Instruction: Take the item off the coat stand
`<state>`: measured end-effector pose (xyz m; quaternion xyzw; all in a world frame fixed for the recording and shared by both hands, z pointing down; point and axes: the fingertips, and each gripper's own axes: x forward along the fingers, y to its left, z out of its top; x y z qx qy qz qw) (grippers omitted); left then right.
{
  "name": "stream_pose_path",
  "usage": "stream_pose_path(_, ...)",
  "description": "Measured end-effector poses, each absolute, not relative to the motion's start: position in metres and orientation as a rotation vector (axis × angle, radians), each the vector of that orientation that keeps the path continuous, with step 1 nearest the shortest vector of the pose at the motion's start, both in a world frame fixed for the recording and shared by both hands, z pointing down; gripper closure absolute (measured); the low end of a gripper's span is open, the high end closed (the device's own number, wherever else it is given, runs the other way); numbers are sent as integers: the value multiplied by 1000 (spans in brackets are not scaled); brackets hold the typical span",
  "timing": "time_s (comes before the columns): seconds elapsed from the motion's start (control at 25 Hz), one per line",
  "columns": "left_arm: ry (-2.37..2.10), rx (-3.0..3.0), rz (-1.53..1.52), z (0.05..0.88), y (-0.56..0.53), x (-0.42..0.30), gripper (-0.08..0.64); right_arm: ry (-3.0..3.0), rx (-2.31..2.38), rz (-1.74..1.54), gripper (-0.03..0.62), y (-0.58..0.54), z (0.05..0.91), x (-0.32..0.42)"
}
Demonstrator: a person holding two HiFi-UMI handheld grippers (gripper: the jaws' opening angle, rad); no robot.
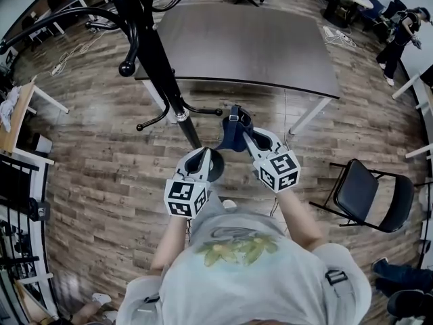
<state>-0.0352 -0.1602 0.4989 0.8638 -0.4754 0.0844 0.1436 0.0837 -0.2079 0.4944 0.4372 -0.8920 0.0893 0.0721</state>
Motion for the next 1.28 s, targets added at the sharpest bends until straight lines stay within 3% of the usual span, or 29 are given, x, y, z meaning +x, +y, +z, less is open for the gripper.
stream_pose_path(1.28, -1287, 2508, 275, 501, -150, -20, 545, -2665, 1327, 373, 561, -177, 506, 95)
